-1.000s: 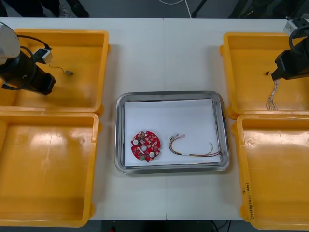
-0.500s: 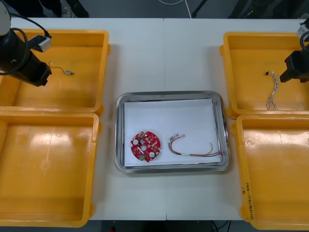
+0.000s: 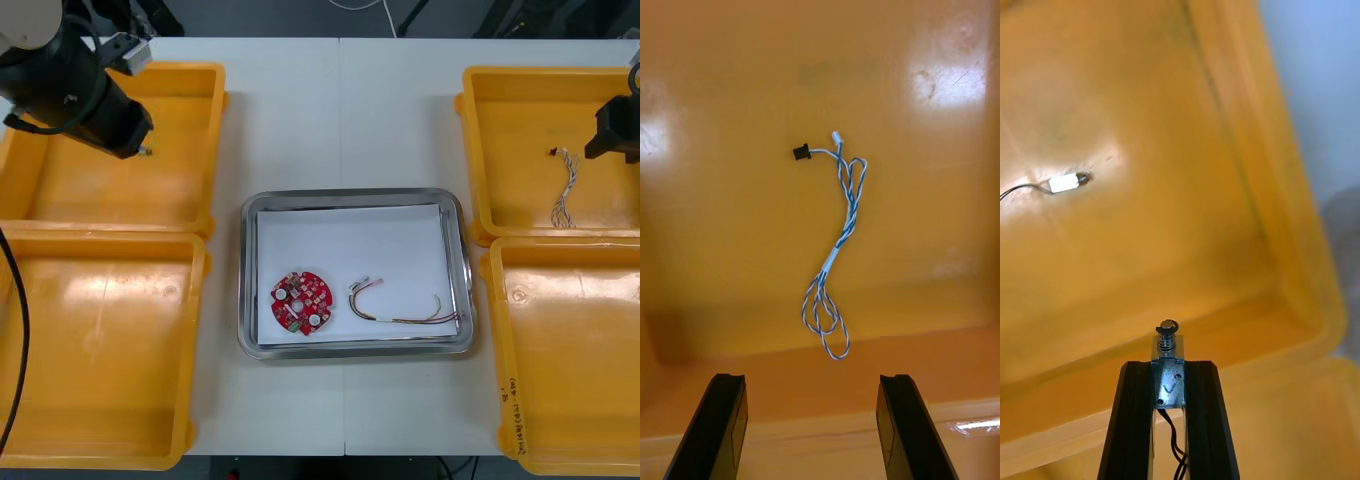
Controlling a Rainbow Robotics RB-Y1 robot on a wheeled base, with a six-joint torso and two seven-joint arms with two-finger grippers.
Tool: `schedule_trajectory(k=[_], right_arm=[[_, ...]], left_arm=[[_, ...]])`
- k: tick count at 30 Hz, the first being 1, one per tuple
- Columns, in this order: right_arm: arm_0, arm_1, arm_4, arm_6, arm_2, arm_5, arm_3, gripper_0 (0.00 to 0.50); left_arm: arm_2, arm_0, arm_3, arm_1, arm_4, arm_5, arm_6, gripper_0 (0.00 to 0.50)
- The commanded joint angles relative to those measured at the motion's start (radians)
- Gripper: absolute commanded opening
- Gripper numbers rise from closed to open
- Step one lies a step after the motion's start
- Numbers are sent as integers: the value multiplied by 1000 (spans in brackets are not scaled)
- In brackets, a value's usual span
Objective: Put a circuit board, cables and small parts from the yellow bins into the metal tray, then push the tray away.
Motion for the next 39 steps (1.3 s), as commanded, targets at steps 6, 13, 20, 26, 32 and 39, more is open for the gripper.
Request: schedule_trajectory(k=[6,13,20,26,32,39], right_arm=[[-47,-24,32,-45,-19,-107,55,500],[-49,-4,41,-48,7,-206,169,500],[-47,19,52,-52,35,-276,215,500],[-50,44,55,-69,70,-360,276,500],[-58,59,56,-69,81,-396,327,500],[-57,70,47,-77,115,-416,369,500]], left_arm=[[-159,-23,-156,-94,-3,8,269,0],[-292,-63,-165,-135,20,8,429,0],[-418,-78,-164,-157,51,-11,587,0],[-501,-78,-156,-157,69,-86,682,0],[-568,-78,-109,-160,73,-177,723,0],[-641,-78,-20,-166,74,-269,736,0]])
